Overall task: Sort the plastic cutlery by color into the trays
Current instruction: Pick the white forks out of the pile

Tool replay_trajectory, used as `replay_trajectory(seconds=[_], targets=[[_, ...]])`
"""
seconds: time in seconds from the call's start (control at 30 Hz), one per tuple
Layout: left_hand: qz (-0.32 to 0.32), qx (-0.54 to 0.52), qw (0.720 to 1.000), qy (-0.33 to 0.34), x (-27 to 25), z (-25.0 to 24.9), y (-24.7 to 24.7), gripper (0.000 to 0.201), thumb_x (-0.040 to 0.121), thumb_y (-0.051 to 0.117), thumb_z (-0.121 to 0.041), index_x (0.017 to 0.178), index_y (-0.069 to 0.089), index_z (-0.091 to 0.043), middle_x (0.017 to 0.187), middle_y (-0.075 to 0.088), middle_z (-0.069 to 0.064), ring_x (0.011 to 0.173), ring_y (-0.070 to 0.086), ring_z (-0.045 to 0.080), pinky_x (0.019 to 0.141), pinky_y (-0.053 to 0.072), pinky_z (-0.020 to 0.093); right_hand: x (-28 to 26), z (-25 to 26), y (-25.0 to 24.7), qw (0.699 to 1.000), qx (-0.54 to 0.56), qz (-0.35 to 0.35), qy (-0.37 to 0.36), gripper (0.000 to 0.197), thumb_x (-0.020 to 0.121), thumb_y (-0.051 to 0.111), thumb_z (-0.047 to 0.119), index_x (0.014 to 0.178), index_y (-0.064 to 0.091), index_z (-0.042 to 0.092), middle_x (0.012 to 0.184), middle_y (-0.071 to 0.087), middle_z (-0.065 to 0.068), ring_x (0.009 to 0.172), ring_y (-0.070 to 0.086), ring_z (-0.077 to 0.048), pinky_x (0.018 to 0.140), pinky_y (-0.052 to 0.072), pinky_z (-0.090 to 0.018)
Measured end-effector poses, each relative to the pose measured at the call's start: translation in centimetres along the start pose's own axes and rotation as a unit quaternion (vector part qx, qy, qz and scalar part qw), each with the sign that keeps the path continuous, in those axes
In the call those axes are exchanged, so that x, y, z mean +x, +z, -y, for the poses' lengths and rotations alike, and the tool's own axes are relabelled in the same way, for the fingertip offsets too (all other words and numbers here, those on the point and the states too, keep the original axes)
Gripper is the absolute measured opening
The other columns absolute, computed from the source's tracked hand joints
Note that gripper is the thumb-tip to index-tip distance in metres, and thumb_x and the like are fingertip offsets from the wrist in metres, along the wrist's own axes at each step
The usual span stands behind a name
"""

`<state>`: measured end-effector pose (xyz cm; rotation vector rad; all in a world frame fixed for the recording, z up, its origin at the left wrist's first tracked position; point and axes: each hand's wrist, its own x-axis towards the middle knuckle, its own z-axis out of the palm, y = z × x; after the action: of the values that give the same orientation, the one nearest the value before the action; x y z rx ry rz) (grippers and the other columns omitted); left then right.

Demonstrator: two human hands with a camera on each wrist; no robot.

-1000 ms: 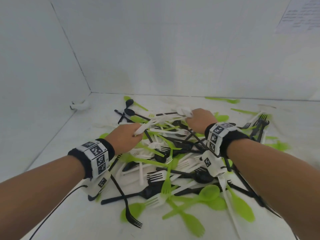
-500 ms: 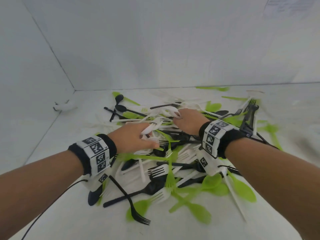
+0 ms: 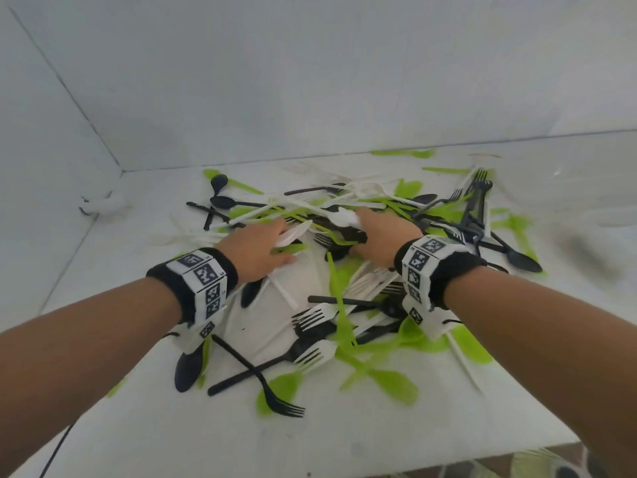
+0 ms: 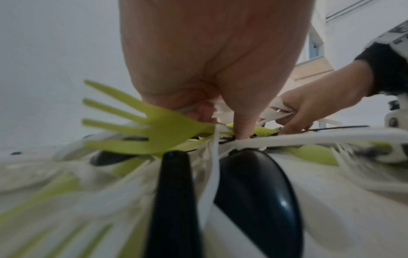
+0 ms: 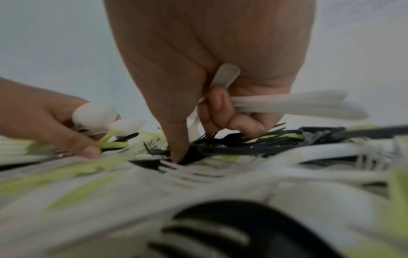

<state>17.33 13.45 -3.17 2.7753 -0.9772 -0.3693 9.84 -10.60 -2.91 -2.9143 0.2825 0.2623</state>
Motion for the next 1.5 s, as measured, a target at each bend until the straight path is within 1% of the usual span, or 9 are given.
replay_trajectory(seconds=[0.17, 0.37, 0.6, 0.77, 1.07, 1.2, 1.33, 1.43, 1.5], targets=[[-0.027, -0.099, 0.994, -0.037, -1.1, 0.0, -1.0, 0.058, 0.096, 0.058, -0.056, 0.138, 0.039, -0.02, 0.111, 0.057, -0.007, 0.097, 0.06, 0.017, 0.081, 0.049, 0.035, -0.1, 0.7, -1.2, 0.989, 0.143, -0.034, 0.024, 0.077, 0.093, 0.048, 0.072, 0.143, 0.043, 0.014, 0.136, 0.06, -0.012, 0.121, 0.058, -0.034, 0.094, 0.046, -0.042], [-0.09, -0.264, 0.959, -0.059, -2.1, 0.4, -1.7, 0.016, 0.103, 0.042, -0.023, 0.088, 0.038, -0.02, 0.09, 0.05, 0.005, 0.07, 0.04, 0.016, 0.059, 0.034, 0.032, 0.6, 4.4, -1.5, 0.927, 0.361, -0.099, -0.016, 0.042, 0.1, 0.048, 0.036, 0.093, 0.069, 0.0, 0.063, 0.054, 0.001, 0.063, 0.052, -0.022, 0.069, 0.044, -0.035], [-0.138, -0.464, 0.87, -0.089, -2.7, 1.6, -2.2, 0.011, 0.102, 0.058, -0.017, 0.107, 0.061, -0.008, 0.07, 0.065, -0.003, 0.059, 0.046, 0.013, 0.054, 0.041, 0.025, 1.3, 9.3, -0.7, 0.861, 0.503, -0.069, -0.035, 0.022, 0.092, 0.052, 0.027, 0.078, 0.058, 0.013, 0.064, 0.054, 0.0, 0.058, 0.047, -0.016, 0.061, 0.04, -0.034], [-0.139, -0.457, 0.875, -0.081, -3.6, 1.7, -2.2, 0.016, 0.102, 0.059, -0.019, 0.109, 0.061, -0.004, 0.073, 0.067, -0.001, 0.056, 0.046, 0.01, 0.055, 0.04, 0.026, 1.5, 12.2, -0.7, 0.772, 0.635, -0.012, -0.025, 0.02, 0.101, 0.054, 0.028, 0.084, 0.049, 0.02, 0.06, 0.038, 0.005, 0.05, 0.035, -0.011, 0.047, 0.031, -0.025], [-0.148, -0.337, 0.927, -0.069, -5.2, 1.7, -1.6, 0.022, 0.103, 0.052, -0.04, 0.114, 0.052, -0.021, 0.1, 0.068, 0.006, 0.083, 0.066, 0.028, 0.078, 0.056, 0.048, 3.0, 12.6, 0.1, 0.759, 0.641, -0.088, 0.075, 0.016, 0.098, 0.062, 0.028, 0.103, 0.065, 0.013, 0.078, 0.06, 0.001, 0.065, 0.054, -0.015, 0.059, 0.047, -0.03], [-0.202, -0.381, 0.892, -0.135, -5.0, 2.5, -2.3, 0.032, 0.104, 0.05, -0.039, 0.123, 0.045, -0.013, 0.095, 0.06, 0.007, 0.073, 0.057, 0.017, 0.061, 0.049, 0.029, 3.4, 11.0, -0.5, 0.746, 0.653, -0.084, 0.094, 0.031, 0.095, 0.069, 0.031, 0.114, 0.064, 0.006, 0.079, 0.056, -0.001, 0.063, 0.052, -0.016, 0.055, 0.047, -0.029], [-0.134, -0.494, 0.836, -0.196, -3.6, 1.4, -3.4, 0.05, 0.103, 0.041, -0.048, 0.137, 0.047, -0.011, 0.119, 0.057, 0.022, 0.107, 0.058, 0.032, 0.084, 0.044, 0.037, 2.7, 12.0, 0.2, 0.742, 0.668, -0.045, 0.045, 0.027, 0.089, 0.077, 0.033, 0.096, 0.067, 0.009, 0.069, 0.052, 0.001, 0.05, 0.042, -0.012, 0.048, 0.041, -0.026], [-0.104, -0.56, 0.808, -0.152, -3.3, 0.0, -3.3, 0.04, 0.104, 0.035, -0.047, 0.1, 0.057, -0.014, 0.086, 0.047, 0.009, 0.078, 0.046, 0.023, 0.081, 0.041, 0.035, 2.1, 13.1, 0.6, 0.734, 0.678, -0.04, 0.003, 0.015, 0.092, 0.075, 0.026, 0.092, 0.068, 0.012, 0.051, 0.052, 0.014, 0.041, 0.046, -0.004, 0.045, 0.04, -0.02], [-0.074, -0.568, 0.814, -0.097, -3.2, -0.8, -2.8, 0.027, 0.106, 0.037, -0.032, 0.102, 0.057, -0.015, 0.09, 0.052, 0.0, 0.082, 0.048, 0.014, 0.077, 0.043, 0.03, 1.9, 13.5, 0.8, 0.717, 0.695, -0.054, -0.006, 0.02, 0.09, 0.077, 0.022, 0.1, 0.071, 0.005, 0.063, 0.066, 0.007, 0.049, 0.06, -0.005, 0.049, 0.046, -0.019]])
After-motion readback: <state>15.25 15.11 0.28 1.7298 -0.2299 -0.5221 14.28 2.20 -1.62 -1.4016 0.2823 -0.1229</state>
